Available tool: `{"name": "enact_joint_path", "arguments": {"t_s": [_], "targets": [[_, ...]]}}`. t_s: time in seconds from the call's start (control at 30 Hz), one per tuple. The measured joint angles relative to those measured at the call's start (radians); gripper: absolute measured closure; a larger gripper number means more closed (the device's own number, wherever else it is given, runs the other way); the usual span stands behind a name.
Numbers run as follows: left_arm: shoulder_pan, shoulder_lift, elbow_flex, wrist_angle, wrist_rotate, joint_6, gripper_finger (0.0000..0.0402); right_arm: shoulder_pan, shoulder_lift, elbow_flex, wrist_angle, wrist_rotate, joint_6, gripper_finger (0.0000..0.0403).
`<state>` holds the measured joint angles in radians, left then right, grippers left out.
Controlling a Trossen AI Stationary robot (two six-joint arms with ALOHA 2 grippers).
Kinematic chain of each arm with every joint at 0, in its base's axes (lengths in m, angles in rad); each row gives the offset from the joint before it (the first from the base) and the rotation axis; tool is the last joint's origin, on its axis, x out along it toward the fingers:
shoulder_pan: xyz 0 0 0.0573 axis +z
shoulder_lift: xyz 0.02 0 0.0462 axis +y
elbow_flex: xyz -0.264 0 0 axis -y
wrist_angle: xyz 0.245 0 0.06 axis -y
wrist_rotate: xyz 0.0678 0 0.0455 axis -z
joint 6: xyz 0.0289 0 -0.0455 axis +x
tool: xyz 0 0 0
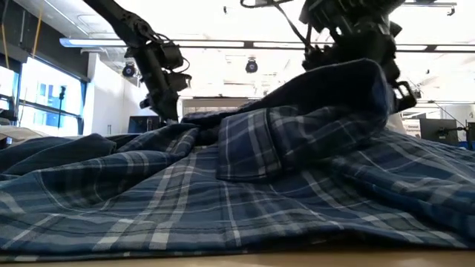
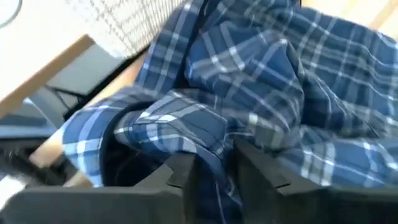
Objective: Fold laundry
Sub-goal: Fold the blue plaid flannel shirt
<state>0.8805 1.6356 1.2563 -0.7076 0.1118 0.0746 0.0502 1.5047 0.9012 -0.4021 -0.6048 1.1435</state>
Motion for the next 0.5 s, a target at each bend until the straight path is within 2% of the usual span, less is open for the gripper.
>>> {"name": "enact_joint_path", "arguments": {"t_s": [0.13, 0.27, 0.5], "targets": [[0.019, -0.003, 0.077, -0.194, 0.006, 0.011, 0.0281, 0.001, -0.001, 0.044, 0.028, 0.032, -0.02, 0.0403], [0.052, -0.004, 0.127, -0.398, 0.026, -0.076, 0.0258, 0.001, -0.015, 0.112, 0.027, 0.07, -0.072, 0.0403], [0.076, -0.045, 0.128, -0.628, 0.163, -0.065, 0.0236, 0.001, -0.094, 0.165, 0.021, 0.246, -0.156, 0.0403]]}}
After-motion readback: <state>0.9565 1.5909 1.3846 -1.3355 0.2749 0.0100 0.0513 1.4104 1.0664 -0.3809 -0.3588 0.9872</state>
